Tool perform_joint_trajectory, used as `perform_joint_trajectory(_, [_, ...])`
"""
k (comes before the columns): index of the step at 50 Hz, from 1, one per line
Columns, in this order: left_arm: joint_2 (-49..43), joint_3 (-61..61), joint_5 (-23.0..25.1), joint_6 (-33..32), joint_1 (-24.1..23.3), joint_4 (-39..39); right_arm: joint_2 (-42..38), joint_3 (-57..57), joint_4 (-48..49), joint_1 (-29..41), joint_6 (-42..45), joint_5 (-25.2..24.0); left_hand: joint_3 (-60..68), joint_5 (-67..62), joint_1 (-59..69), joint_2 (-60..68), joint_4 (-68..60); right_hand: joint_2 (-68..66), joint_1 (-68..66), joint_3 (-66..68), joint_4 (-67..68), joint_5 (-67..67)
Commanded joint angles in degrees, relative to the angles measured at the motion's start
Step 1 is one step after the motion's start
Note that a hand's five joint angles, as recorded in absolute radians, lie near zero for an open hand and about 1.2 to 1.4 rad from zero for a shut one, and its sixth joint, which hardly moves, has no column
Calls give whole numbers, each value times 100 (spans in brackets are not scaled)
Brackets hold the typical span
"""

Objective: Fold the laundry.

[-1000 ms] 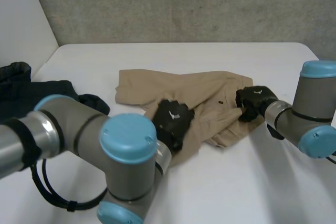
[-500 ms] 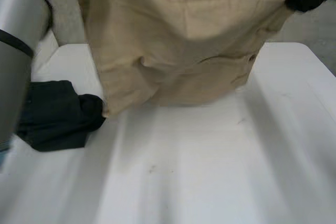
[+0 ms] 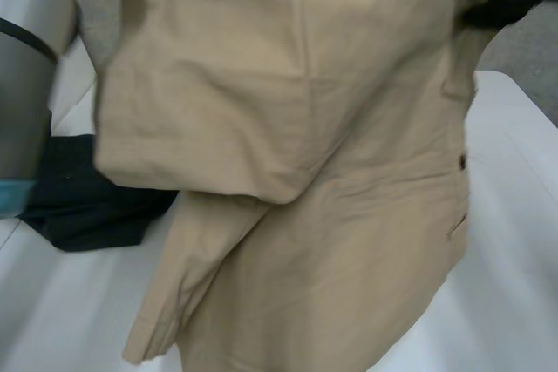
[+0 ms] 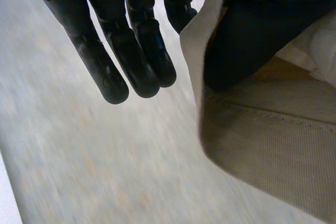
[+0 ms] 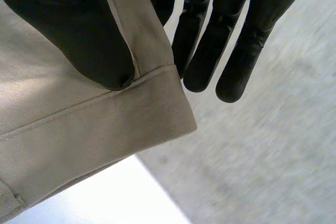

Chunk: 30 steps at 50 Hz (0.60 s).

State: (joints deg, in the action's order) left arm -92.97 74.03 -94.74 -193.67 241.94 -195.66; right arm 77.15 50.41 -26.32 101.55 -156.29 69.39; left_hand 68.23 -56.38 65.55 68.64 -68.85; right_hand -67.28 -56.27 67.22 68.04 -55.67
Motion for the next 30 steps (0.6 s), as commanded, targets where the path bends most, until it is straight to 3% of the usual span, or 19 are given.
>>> perform_joint_trajectory(1, [-1950,-442,491,277,310,-533,-1623,-505,267,488,2,776,1177,-1362,1445,1136,-1115,-1272,-2373,1278,1196,-1433])
perform_joint_trajectory(7, [-3068,-995,491,233,494,-1193,-2572,-699,1652,690,-78,1585,627,-812,896,586,-566,-1272,-2373,1278,1196,-1433])
perform_joint_trajectory(9, [-3324,-1180,535,233,608,-1369,-2696,-673,2067,708,-86,1656,-2005,1821,-1737,-2047,2067,-1272,-2373,1278,1196,-1433])
perform_joint_trajectory(10, [-3394,-1216,535,224,626,-1405,-2827,-656,2348,717,-51,1648,-3832,3647,-3564,-3873,3893,3335,2234,-3328,-3411,3174])
perform_joint_trajectory(11, [-3438,-1294,535,224,626,-1414,-2898,-647,2412,717,-34,1621,-5823,5638,-5555,-5864,5885,5728,4627,-5722,-5804,5567])
perform_joint_trajectory(17, [-3229,-1111,527,172,635,-1396,-2952,-568,2281,848,1,1533,-5823,5638,-5555,-5864,5885,5728,4627,-5722,-5804,5567])
perform_joint_trajectory(25, [-2052,206,509,-109,574,-1317,-1863,407,1824,796,63,1437,-5823,5638,-5555,-5864,5885,5728,4627,-5722,-5804,5567])
perform_joint_trajectory(30, [-1025,1496,483,-443,302,-573,-1098,1883,1665,638,941,646,-5551,5367,-5283,-5593,5613,5728,4627,-5722,-5804,5567])
